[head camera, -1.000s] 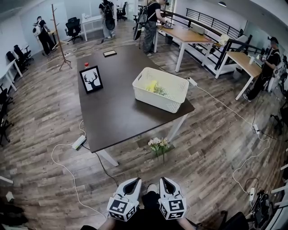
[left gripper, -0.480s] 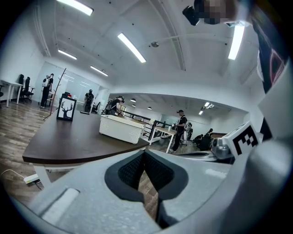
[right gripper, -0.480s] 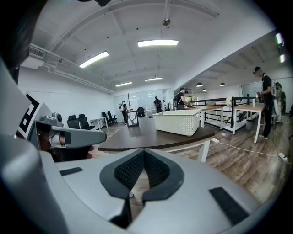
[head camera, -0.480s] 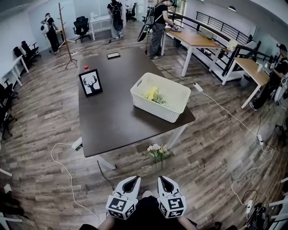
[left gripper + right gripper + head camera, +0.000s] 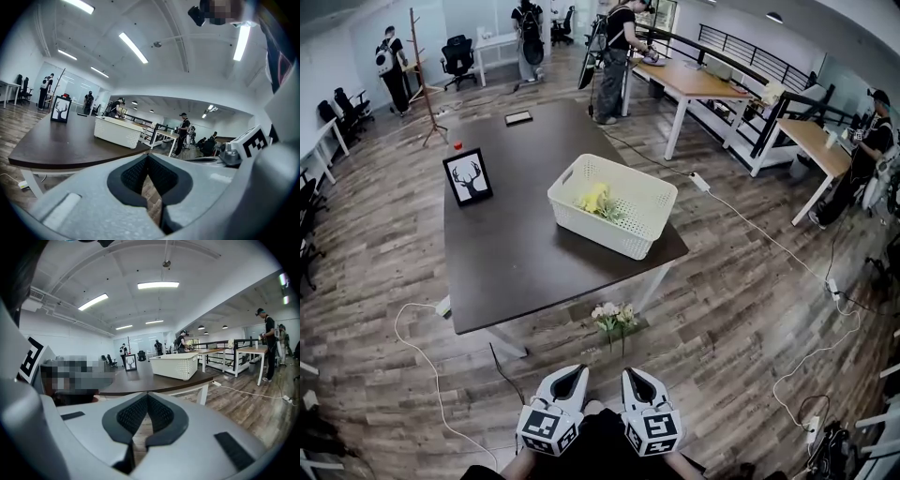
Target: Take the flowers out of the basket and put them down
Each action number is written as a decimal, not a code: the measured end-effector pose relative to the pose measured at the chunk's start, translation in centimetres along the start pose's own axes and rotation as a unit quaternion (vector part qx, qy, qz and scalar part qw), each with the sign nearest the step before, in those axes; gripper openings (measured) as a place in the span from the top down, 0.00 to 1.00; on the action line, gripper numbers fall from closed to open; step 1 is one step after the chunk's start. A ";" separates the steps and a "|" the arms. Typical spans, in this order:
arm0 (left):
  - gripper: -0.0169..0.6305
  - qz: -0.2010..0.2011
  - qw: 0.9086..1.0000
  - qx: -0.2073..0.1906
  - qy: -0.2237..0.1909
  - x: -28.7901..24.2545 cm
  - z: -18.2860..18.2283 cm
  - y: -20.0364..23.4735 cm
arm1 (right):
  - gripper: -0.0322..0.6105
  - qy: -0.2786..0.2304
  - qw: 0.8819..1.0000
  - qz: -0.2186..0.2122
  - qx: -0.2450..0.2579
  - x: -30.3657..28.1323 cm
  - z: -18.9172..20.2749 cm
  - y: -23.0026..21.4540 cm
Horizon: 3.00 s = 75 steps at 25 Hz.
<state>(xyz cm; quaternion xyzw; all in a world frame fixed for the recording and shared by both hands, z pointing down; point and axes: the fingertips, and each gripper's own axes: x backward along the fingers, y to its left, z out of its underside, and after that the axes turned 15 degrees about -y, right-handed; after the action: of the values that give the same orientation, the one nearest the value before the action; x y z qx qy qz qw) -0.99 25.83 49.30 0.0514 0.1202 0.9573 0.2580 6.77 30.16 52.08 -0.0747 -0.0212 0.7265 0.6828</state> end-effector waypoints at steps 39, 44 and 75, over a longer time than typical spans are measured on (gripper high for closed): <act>0.96 0.087 0.996 0.002 0.013 -14.9 -3.6 15.1 | 0.94 -0.006 0.998 0.062 -0.019 -20.0 -1.5 -1.9; 0.96 0.101 0.995 0.007 0.018 -16.4 -4.3 17.3 | 0.94 -0.004 0.997 0.074 -0.021 -22.4 -1.6 -1.5; 0.96 0.030 0.999 0.017 -0.002 -24.8 -6.0 22.0 | 0.94 -0.009 1.000 0.011 -0.017 -31.6 -5.9 -7.2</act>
<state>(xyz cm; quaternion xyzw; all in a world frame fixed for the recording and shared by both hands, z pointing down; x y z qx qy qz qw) 8.86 -6.37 48.27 0.0608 0.1342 0.9624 0.2284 16.53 -1.22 49.75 -0.0797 -0.0392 0.7339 0.6735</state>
